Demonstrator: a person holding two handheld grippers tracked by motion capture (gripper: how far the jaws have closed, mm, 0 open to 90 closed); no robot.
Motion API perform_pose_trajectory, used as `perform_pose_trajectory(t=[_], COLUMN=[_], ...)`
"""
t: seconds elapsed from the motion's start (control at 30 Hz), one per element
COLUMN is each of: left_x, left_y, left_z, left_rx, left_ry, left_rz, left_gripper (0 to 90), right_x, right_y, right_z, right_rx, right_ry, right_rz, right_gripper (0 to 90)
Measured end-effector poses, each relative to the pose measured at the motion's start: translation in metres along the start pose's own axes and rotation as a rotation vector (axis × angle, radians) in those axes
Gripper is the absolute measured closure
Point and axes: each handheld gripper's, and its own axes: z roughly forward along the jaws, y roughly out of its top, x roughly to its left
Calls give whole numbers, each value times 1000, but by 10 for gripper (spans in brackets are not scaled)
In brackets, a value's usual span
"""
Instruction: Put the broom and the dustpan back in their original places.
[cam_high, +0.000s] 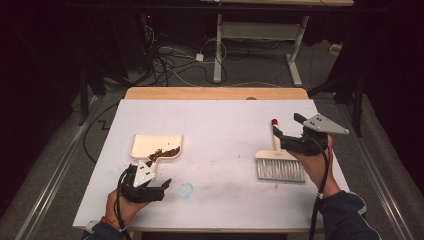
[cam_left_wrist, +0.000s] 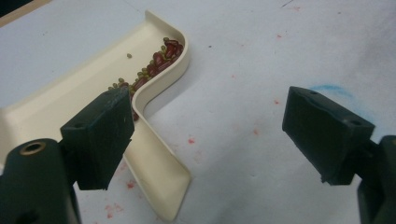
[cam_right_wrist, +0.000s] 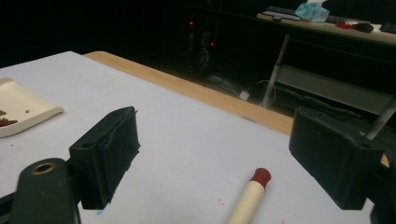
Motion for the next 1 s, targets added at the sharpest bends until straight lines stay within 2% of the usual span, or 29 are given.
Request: perform_pose_trajectory(t=[0.13,0.37,0.57,0.83,1.0], left_x=[-1,-1,-2,-2,-2], left_y=[0,0,0,0,0], left_z=[-1,-3,-3,-3,-3], left_rx=[-6,-32,-33,-28,-26], left_ry=[-12,2,5,10,8], left_rz=[9,7,12,23,27], left_gripper=[162,162,162,162,162], right_x=[5,7,11,13,10], right_y=[0,0,0,-4,-8], right_z=[-5,-15,-25,-34,-39], right_rx=[-11,-27,-54,-46,-40], right_ry=[7,12,20,17,14], right_rz=[-21,-35,-51,-77,-72], right_gripper=[162,161,164,165,165])
